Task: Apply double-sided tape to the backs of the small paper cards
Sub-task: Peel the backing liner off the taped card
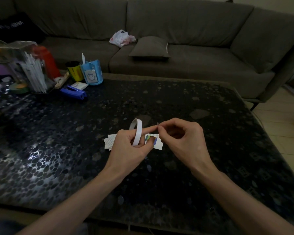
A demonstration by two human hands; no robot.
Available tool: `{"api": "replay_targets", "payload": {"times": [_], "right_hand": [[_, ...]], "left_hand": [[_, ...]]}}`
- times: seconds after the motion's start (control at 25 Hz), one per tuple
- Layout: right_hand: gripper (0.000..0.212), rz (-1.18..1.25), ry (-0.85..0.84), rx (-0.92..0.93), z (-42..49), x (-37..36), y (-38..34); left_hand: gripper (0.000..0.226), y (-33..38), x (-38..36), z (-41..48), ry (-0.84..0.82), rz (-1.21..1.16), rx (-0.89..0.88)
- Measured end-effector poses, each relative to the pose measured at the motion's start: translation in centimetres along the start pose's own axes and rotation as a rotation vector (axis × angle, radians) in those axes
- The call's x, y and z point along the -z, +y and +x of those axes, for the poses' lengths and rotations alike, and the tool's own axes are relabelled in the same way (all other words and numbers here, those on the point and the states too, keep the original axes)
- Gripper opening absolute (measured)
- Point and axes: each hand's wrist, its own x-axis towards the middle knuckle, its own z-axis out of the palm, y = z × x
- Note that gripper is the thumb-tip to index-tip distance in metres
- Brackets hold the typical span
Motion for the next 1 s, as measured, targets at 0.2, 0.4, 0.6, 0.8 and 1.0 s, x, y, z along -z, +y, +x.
{"api": "replay_targets", "payload": {"times": [0.2,0.4,0.6,0.8,1.0], "right_hand": [[0.009,0.000,0.021,0.002,-0.07,0.06,-0.19],[0.011,0.045,0.025,-0.036,-0.02,0.15,-0.21],[0.010,0.182,0.005,-0.105,0.17,0.17,-0.35],[0.004,0.337,0.000,-0.204,0.51,0.11,-0.44],[0.005,0.329,0.054,-0.313,0.81,-0.02,0.25]], "left_hand": [[0.032,-0.02,-0.17,-0.14,-0.011,-0.023,-0.026],[0.030,-0.22,-0.09,0.29,-0.005,-0.052,-0.042],[0.030,-0.25,-0.10,0.44,0.008,-0.130,0.009],[0.022,0.05,0.23,0.43,0.019,-0.287,0.138],[0.021,-0.19,0.50,0.72,0.074,-0.343,0.251]]}}
